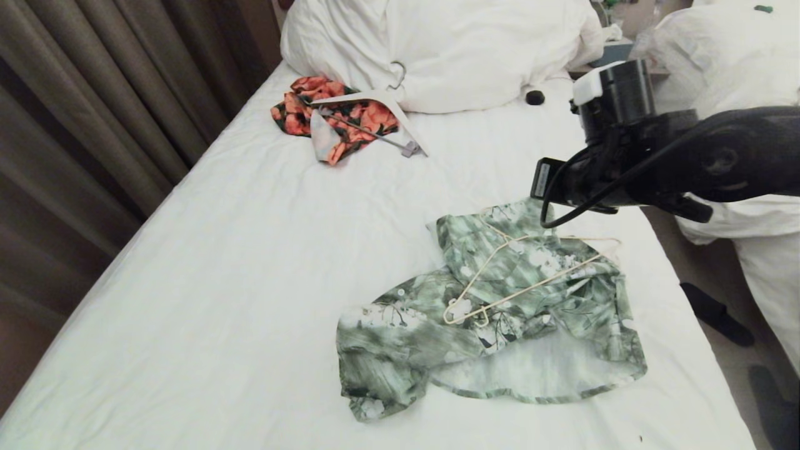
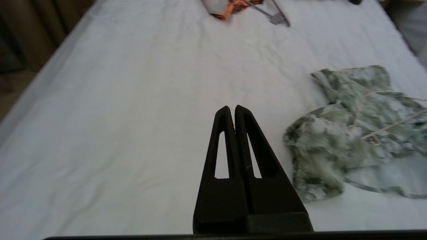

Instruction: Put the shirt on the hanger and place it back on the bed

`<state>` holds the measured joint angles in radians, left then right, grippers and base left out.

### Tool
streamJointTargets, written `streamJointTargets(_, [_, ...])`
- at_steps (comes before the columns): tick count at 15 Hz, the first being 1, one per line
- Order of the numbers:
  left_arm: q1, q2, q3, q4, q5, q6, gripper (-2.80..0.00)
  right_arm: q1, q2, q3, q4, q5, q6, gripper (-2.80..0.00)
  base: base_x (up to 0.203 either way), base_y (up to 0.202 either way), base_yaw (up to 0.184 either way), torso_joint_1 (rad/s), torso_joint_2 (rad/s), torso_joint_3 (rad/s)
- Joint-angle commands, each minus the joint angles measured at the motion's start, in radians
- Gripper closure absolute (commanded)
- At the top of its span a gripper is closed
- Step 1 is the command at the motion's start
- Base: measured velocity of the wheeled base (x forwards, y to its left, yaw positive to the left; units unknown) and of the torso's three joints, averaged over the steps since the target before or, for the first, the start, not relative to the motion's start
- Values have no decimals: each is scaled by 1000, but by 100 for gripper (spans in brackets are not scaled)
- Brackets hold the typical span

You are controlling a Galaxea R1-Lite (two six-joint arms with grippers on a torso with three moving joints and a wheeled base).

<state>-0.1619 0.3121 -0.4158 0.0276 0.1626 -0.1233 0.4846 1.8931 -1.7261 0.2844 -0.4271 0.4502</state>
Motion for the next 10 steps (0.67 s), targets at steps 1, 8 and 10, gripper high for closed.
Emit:
streamJointTargets(1, [59,3,11,3,2,9,0,-10,-135,46,10,-3,-7,0,0,0,0,0,0,0])
streamJointTargets(8, [163,-182,148,31,-125,13,0,-33,-557,305,78,-33,-25,0,0,0,0,0,0,0])
streamJointTargets(10, [165,-238,206,39,-161,15,0,-50,-716,400,76,-40,-25,0,0,0,0,0,0,0])
